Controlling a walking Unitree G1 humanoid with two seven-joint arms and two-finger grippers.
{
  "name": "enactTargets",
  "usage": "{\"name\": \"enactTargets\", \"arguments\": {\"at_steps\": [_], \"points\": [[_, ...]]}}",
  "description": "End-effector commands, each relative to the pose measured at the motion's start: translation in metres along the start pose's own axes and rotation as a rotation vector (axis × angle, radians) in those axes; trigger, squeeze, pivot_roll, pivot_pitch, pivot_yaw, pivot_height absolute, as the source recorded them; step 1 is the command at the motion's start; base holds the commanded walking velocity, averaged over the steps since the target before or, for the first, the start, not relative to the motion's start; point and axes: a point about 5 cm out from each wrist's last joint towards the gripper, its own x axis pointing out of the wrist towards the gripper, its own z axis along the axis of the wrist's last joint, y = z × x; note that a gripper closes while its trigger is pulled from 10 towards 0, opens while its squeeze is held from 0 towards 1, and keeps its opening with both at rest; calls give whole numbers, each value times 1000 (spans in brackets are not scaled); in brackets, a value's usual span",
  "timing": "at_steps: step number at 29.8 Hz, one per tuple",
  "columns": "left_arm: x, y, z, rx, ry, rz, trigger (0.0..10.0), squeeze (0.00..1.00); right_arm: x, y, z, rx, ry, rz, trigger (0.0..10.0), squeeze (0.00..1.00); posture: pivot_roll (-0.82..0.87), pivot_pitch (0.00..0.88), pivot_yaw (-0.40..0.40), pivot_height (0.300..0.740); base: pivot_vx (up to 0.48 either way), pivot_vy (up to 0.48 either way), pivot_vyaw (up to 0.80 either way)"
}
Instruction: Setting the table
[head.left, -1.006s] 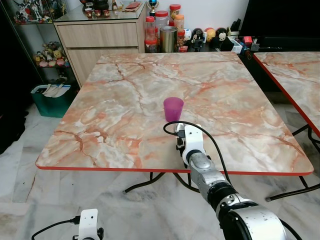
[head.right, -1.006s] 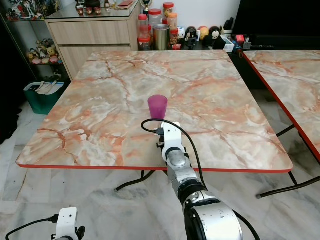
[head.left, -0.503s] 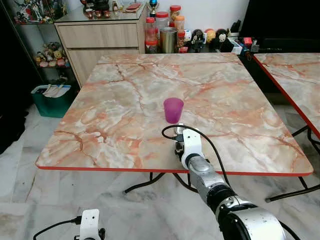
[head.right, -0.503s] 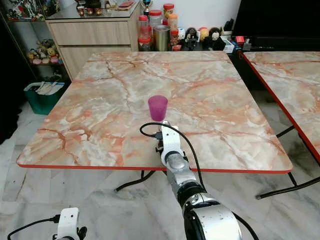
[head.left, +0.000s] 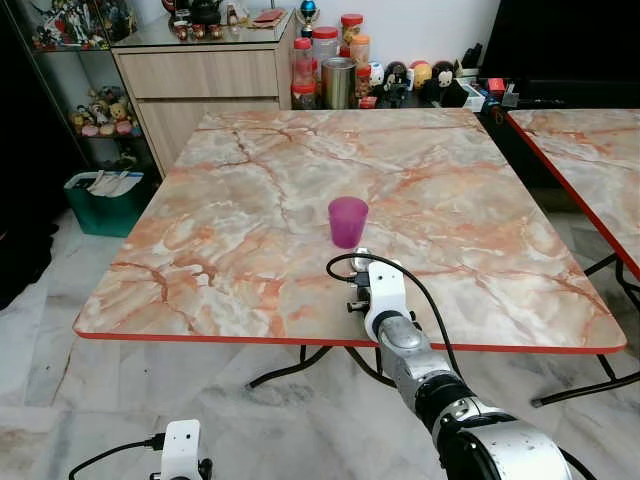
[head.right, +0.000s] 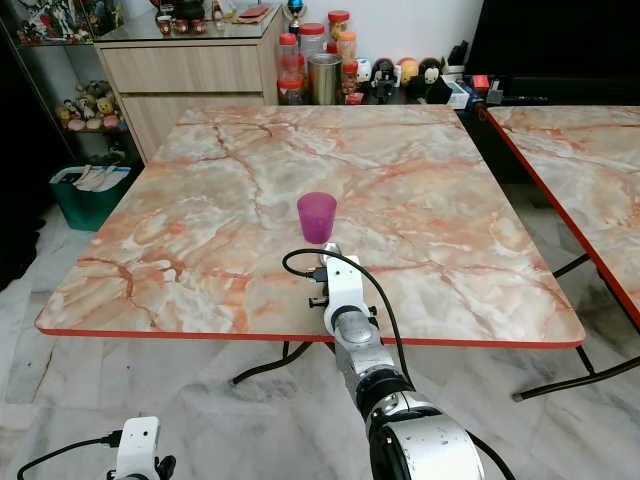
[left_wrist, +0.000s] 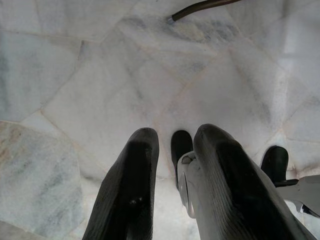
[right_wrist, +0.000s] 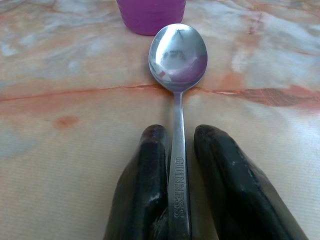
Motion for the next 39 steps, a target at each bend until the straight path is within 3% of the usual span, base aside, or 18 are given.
{"name": "enactTargets", "arguments": {"at_steps": [1,25,26,27,39], "points": [[-1,2,-5,6,24,-1,10000,0,-2,2,-10,13,41,4,0,0,19,0,10,719,0,0,0],[-1,1,-5,4,24,-7,10000,0,-5,10,-16,-16,11,35,0,0,19,0,7,719,0,0,0],[-1,2,-5,1,23,-5,10000,0,-6,13,-16,-10,-13,53,980,0,18,0,6,719,0,0,0],[-1,2,-5,1,23,-4,10000,0,-6,14,-15,-11,-31,66,10000,0,19,0,5,719,0,0,0],[0,1,-1,-9,16,4,10000,0,-19,28,12,-64,-370,208,10000,0,8,0,1,719,0,0,0]]}}
